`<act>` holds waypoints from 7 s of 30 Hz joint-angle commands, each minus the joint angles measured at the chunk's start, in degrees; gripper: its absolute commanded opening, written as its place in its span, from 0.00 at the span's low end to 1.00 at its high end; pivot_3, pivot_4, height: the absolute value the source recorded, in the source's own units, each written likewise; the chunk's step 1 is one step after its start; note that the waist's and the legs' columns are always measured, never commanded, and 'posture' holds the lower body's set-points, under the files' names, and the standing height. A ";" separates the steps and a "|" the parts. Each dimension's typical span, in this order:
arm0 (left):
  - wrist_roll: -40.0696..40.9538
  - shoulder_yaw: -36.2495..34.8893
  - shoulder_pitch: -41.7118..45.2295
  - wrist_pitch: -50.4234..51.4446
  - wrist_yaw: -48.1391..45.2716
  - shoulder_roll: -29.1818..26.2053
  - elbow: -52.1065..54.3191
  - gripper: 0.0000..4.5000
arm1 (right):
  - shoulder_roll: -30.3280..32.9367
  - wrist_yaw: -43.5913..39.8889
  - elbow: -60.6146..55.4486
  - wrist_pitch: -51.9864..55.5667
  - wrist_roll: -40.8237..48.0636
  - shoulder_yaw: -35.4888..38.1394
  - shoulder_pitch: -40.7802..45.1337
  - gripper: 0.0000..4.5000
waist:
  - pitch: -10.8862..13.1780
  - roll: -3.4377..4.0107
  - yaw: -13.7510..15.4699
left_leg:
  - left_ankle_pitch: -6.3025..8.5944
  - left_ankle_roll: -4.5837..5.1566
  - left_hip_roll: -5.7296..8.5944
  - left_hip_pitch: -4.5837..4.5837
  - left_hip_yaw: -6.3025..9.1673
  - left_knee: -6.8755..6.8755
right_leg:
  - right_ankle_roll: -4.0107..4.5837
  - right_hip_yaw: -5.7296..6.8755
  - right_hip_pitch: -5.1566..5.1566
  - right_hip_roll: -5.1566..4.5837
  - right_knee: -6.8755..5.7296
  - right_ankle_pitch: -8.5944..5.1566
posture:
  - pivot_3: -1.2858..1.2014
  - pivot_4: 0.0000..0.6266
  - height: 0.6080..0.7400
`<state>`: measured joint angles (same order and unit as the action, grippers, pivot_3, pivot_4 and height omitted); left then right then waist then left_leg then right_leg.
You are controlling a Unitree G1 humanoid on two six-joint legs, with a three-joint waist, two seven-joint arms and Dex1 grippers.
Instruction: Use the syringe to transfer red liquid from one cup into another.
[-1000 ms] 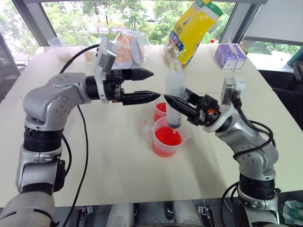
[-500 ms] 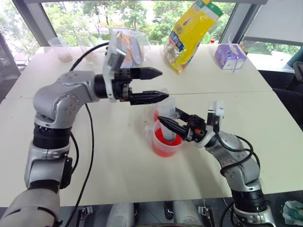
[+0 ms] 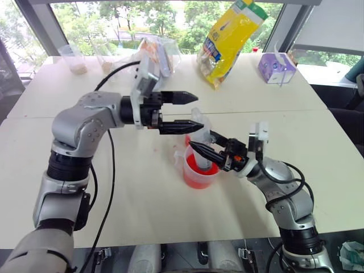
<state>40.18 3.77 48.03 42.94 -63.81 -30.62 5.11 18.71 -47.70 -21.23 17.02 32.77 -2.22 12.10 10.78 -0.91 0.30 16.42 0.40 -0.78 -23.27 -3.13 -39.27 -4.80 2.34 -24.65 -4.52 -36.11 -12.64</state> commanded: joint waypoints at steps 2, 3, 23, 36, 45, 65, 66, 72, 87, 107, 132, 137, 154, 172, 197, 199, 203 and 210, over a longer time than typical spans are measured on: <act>0.71 -0.48 0.57 0.05 -0.33 0.71 0.70 1.00 | 0.51 -0.05 -0.83 0.16 0.50 -0.38 0.48 0.31 | 0.00 0.00 0.01 | 0.00 0.00 0.00 0.00 0.00 0.00 | 0.00 0.00 0.00 0.00 0.00 0.00 | 0.52 0.24 1.00; 0.75 -0.50 0.58 0.13 -0.32 0.90 0.67 0.94 | 0.62 -0.06 -0.87 0.18 0.47 -0.42 0.51 0.31 | 0.00 0.00 0.01 | 0.00 0.00 0.00 0.00 0.00 0.00 | 0.00 0.00 0.00 0.00 0.00 0.00 | 0.52 0.24 1.00; 0.24 0.13 0.83 0.34 -0.36 2.32 0.46 0.16 | 1.84 0.12 -1.46 1.82 1.05 -0.07 1.33 0.31 | 0.00 0.00 0.05 | 0.00 0.00 0.01 0.02 0.01 -0.01 | 0.00 0.00 0.02 0.00 -0.01 0.00 | 0.52 0.24 1.00; 0.73 -2.71 4.97 0.02 0.72 2.86 -1.61 0.16 | 3.07 -0.29 -1.90 2.69 1.87 -0.42 0.10 0.31 | 0.00 0.00 0.14 | 0.00 0.00 0.01 0.01 0.01 -0.01 | 0.00 0.00 0.02 -0.01 0.00 0.00 | 0.52 0.24 1.00; 0.76 -3.54 6.30 -0.22 1.07 3.07 -2.27 0.16 | 3.88 -0.97 -1.97 3.00 2.23 -1.27 -1.05 0.31 | 0.00 -0.01 0.15 | 0.00 0.00 0.01 0.01 0.01 -0.01 | 0.00 0.00 0.02 -0.01 0.00 0.00 | 0.52 0.24 1.00; 0.29 -4.57 7.82 -1.55 0.94 2.64 -4.07 0.16 | 4.11 -1.39 -2.42 3.42 2.72 -1.96 -2.21 0.31 | 0.00 -0.01 0.16 | 0.00 0.00 0.01 0.01 0.01 -0.01 | 0.00 0.00 0.02 -0.01 0.00 0.00 | 0.52 0.24 1.00; 0.24 -4.60 7.93 -1.64 0.92 2.64 -4.24 0.16 | 4.10 -1.39 -2.41 3.41 2.72 -1.97 -2.19 0.31 | 0.00 0.00 0.16 | 0.00 0.00 0.01 0.01 0.01 -0.01 | 0.00 0.00 0.02 0.00 0.00 0.00 | 0.52 0.24 1.00; 0.17 -4.62 8.06 -2.10 1.06 2.73 -4.52 0.16 | 4.05 -1.42 -2.39 3.30 2.58 -2.09 -2.13 0.31 | 0.00 -0.01 0.16 | 0.00 0.00 0.01 0.01 0.01 -0.01 | 0.00 0.00 0.02 0.00 0.00 0.00 | 0.52 0.24 1.00; 0.02 -4.53 8.03 -2.79 1.43 3.08 -4.65 0.16 | 4.11 -1.51 -2.27 3.28 2.34 -2.30 -1.69 0.31 | 0.00 0.00 0.17 | 0.00 0.00 0.01 0.01 0.01 -0.01 | 0.00 0.00 0.02 0.00 -0.01 0.00 | 0.52 0.24 1.00; -0.76 -2.57 2.89 -0.32 0.26 -1.10 -1.65 0.99 | 3.60 2.38 -5.42 7.42 7.80 2.40 4.86 0.31 | 0.00 0.00 0.12 | 0.00 0.00 0.01 0.00 0.02 -0.02 | 0.00 0.01 0.02 -0.02 -0.01 0.00 | 0.52 0.24 1.00; 1.41 -11.02 -3.18 -0.21 5.36 -6.06 1.46 0.99 | -1.31 -1.39 32.21 -5.27 4.36 9.65 34.00 0.31 | 0.01 0.02 -0.24 | 0.00 0.00 -0.01 -0.01 -0.01 -0.02 | 0.00 0.04 0.02 -0.05 -0.02 0.01 | 0.52 0.24 1.00; 0.64 -10.76 -1.00 -1.46 6.83 -4.41 0.32 0.99 | -4.18 -3.97 38.64 -11.14 0.58 8.73 33.57 0.31 | 0.02 0.03 -0.86 | 0.00 0.00 -0.01 -0.06 -0.02 0.02 | 0.00 0.04 -0.02 -0.06 -0.02 0.02 | 0.52 0.24 1.00; -8.87 -6.25 17.26 -14.16 11.82 11.77 -21.92 0.99 | -6.71 -5.54 35.98 -11.51 -2.09 6.79 29.71 0.31 | 0.02 0.03 -1.17 | -0.02 -0.04 0.02 -0.04 -0.03 0.03 | -0.03 0.06 -0.03 -0.05 -0.05 0.03 | 0.52 0.24 1.00; -10.13 -6.59 18.29 -15.68 11.92 14.88 -25.84 0.18 | -6.39 -6.14 35.34 -11.08 -2.71 6.57 29.89 0.31 | 0.02 0.03 -1.07 | -0.02 -0.04 0.01 -0.06 -0.02 0.03 | -0.03 0.06 -0.05 -0.07 -0.05 0.04 | 0.52 0.24 1.00; -12.11 -2.89 10.91 -12.98 9.45 14.75 -19.15 0.18 | -5.16 -5.76 34.94 -10.39 -1.97 8.43 33.18 0.31 | 0.02 0.03 -1.06 | -0.02 -0.04 0.01 -0.06 -0.01 0.03 | -0.03 0.06 -0.05 -0.07 -0.05 0.04 | 0.52 0.24 1.00; -12.19 -2.82 10.68 -12.89 9.51 14.85 -18.97 0.18 | -5.09 -5.65 34.64 -10.20 -1.82 8.56 33.41 0.31 | 0.02 0.03 -1.06 | -0.02 -0.04 0.01 -0.06 -0.01 0.03 | -0.03 0.06 -0.05 -0.07 -0.05 0.04 | 0.52 0.24 1.00; -12.44 -2.54 10.29 -12.62 9.73 15.15 -18.58 0.18 | -5.01 -5.46 34.13 -9.85 -1.61 8.81 33.86 0.31 | 0.02 0.03 -1.05 | -0.02 -0.04 0.01 -0.06 -0.01 0.03 | -0.03 0.06 -0.05 -0.07 -0.05 0.04 | 0.52 0.24 1.00; -13.13 -1.66 9.28 -12.44 9.80 15.01 -17.68 0.18 | -5.07 -5.16 33.78 -9.58 -1.34 9.14 34.39 0.31 | 0.02 0.03 -1.05 | -0.02 -0.04 0.01 -0.06 -0.01 0.03 | -0.03 0.06 -0.05 -0.07 -0.05 0.04 | 0.52 0.24 1.00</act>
<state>27.60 -1.17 58.59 28.63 -52.61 -15.70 -13.79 12.90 -54.57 17.07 8.69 28.89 3.40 41.63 10.80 -0.88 -0.75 16.39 0.37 -0.77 -23.33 -3.14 -39.24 -4.83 2.40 -24.70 -4.59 -36.15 -12.60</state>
